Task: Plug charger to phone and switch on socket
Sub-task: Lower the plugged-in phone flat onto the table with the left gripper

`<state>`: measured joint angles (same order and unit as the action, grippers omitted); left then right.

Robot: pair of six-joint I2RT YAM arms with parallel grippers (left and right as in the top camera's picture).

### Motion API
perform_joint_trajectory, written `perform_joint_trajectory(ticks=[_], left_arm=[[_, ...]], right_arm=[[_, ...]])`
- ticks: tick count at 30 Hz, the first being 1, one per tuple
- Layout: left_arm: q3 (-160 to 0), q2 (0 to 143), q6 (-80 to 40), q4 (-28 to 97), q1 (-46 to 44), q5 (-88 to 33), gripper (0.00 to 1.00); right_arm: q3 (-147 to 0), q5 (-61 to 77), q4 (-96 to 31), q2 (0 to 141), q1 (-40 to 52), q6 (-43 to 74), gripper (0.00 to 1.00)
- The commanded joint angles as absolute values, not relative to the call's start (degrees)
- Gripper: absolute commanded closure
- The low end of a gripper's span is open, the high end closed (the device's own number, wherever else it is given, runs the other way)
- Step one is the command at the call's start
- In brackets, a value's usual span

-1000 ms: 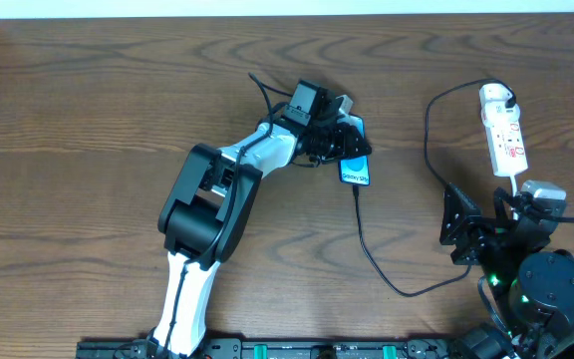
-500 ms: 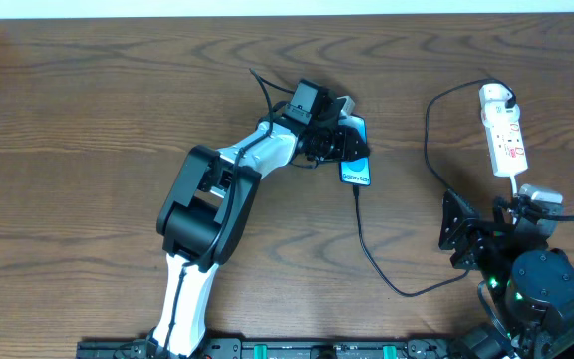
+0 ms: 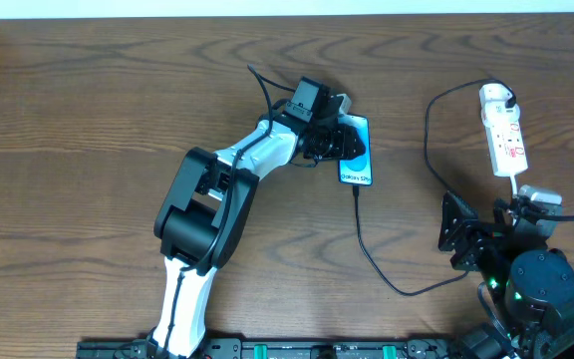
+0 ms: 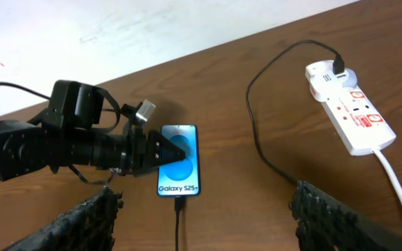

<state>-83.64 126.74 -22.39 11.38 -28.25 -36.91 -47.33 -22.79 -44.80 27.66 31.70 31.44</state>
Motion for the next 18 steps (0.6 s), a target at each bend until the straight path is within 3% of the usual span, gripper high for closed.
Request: perform_joint_trajectory(ticks=[1,5,8,15,18], left_arm=[[-81.0,131.2,-21.4,13.7,-27.6,-27.3,0.41],[-81.0,131.2,-21.4,13.7,-27.6,-27.3,0.3],[-81.0,131.2,-21.4,13.7,-27.6,-27.3,0.11],[-81.0,131.2,-21.4,13.7,-27.6,-27.3,0.09],[-81.0,131.0,-19.9,13.6,-27.1,-27.3,0.09]], right_arm=[[-47.6,-23.5,-44.8,27.8,31.4,32.2,0.23],[-47.3,-23.4,-44.9,27.8,31.4,32.2,0.22],[-47.0,-23.5,-44.9,27.9,31.4,32.2,0.21],[-47.0,-23.4,-45.0,28.1,31.4,32.2,0.18],[-47.0,-23.4,-45.1,28.1,31.4,32.2,0.05]])
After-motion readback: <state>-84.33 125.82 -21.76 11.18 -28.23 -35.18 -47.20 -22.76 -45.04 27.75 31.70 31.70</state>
